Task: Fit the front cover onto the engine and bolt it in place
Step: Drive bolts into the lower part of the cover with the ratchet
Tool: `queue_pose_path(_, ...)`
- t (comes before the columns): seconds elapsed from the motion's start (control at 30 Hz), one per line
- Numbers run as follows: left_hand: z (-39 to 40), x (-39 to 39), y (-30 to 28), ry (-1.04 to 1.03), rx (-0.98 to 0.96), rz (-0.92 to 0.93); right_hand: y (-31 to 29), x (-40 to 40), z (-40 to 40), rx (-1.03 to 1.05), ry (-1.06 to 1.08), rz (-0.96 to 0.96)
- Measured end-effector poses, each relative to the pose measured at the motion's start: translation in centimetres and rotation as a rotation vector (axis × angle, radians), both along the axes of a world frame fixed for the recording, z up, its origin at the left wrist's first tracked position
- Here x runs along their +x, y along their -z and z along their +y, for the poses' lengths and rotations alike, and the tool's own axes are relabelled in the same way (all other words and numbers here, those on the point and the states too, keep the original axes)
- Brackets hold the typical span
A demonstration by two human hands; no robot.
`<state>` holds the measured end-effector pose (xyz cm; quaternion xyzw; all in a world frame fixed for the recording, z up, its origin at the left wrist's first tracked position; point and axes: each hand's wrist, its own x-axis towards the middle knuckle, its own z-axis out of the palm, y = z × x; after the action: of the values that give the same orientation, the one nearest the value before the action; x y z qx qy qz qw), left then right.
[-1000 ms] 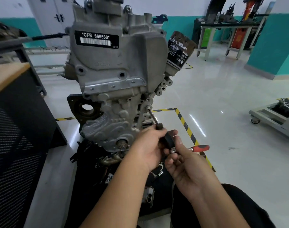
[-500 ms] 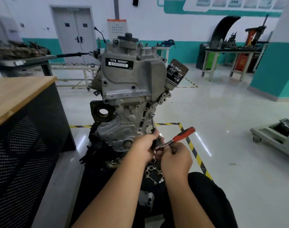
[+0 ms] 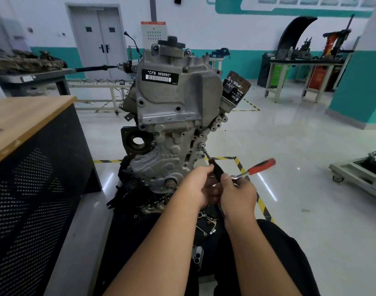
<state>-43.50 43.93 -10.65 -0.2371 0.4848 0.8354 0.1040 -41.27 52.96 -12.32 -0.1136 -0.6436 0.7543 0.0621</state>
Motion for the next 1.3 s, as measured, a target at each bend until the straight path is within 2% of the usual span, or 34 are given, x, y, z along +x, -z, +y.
queue_pose_path(0.07,0.2,0.3,0.2,0.040,-0.079,0.010,-0.5,-0.3,0.7,-0.332,-0.046,-0.110)
queue_pose_path(0.1,0.3,0.2,0.3,0.030,-0.093,0.025,-0.6,-0.5,1.0,-0.412,-0.060,-0.147)
queue_pose_path(0.13,0.5,0.1,0.4,0.019,-0.098,0.037,-0.7,-0.6,1.3,-0.406,-0.079,-0.165)
queue_pose_path(0.17,0.7,0.0,0.5,0.011,-0.102,0.047,-0.7,-0.7,1.4,-0.330,-0.094,-0.161)
queue_pose_path(0.23,1.0,-0.2,0.6,-0.013,-0.100,0.061,-0.6,-0.7,1.6,0.030,-0.098,-0.068)
queue_pose_path(0.3,1.2,-0.4,0.9,-0.058,-0.059,0.068,-0.5,-0.9,1.8,0.365,-0.093,0.106)
queue_pose_path(0.4,1.7,-0.6,1.0,-0.121,0.014,0.088,-0.3,-1.0,1.6,0.429,-0.082,0.192)
queue_pose_path(0.47,1.7,-0.7,1.1,-0.112,0.017,0.089,-0.1,-1.1,1.5,0.283,-0.023,0.112)
queue_pose_path(0.57,1.5,-0.5,0.8,-0.069,-0.004,0.078,-0.9,-0.6,1.5,-0.273,-0.116,-0.125)
queue_pose_path(0.6,1.5,-0.5,0.8,-0.092,-0.012,0.081,-1.0,-0.7,1.7,-0.392,-0.138,-0.172)
queue_pose_path(0.63,1.6,-0.6,0.8,-0.119,-0.029,0.079,-1.0,-0.7,1.9,-0.425,-0.152,-0.183)
queue_pose_path(0.67,1.8,-0.6,0.7,-0.137,-0.031,0.076,-0.9,-0.7,1.9,-0.352,-0.141,-0.139)
queue_pose_path(0.77,2.4,-0.4,0.6,-0.157,0.011,0.063,-0.3,-0.9,1.5,0.249,-0.007,0.062)
queue_pose_path(0.8,2.3,-0.5,0.6,-0.168,0.038,0.060,-0.3,-0.8,1.3,0.319,0.009,0.078)
queue_pose_path(0.9,1.3,-0.3,0.5,-0.102,-0.011,0.018,0.1,-0.5,0.3,0.270,0.002,0.040)
queue_pose_path(1.03,-0.2,0.3,-0.3,0.007,-0.077,-0.027,-0.3,0.0,0.1,-0.186,-0.108,-0.096)
queue_pose_path(1.07,-0.3,0.3,-0.9,0.026,-0.076,-0.033,-0.5,0.1,0.3,-0.183,-0.121,-0.090)
queue_pose_path(1.2,-0.4,-0.7,-2.3,0.119,-0.144,-0.056,-0.6,-0.1,1.4,0.446,-0.058,0.115)
queue_pose_path(1.23,-0.5,-0.9,-2.4,0.153,-0.181,-0.054,-0.9,-0.2,1.5,0.531,-0.058,0.156)
queue_pose_path(1.3,-1.1,-1.5,-1.9,0.208,-0.194,-0.029,-0.8,-0.5,1.7,0.472,-0.072,0.138)
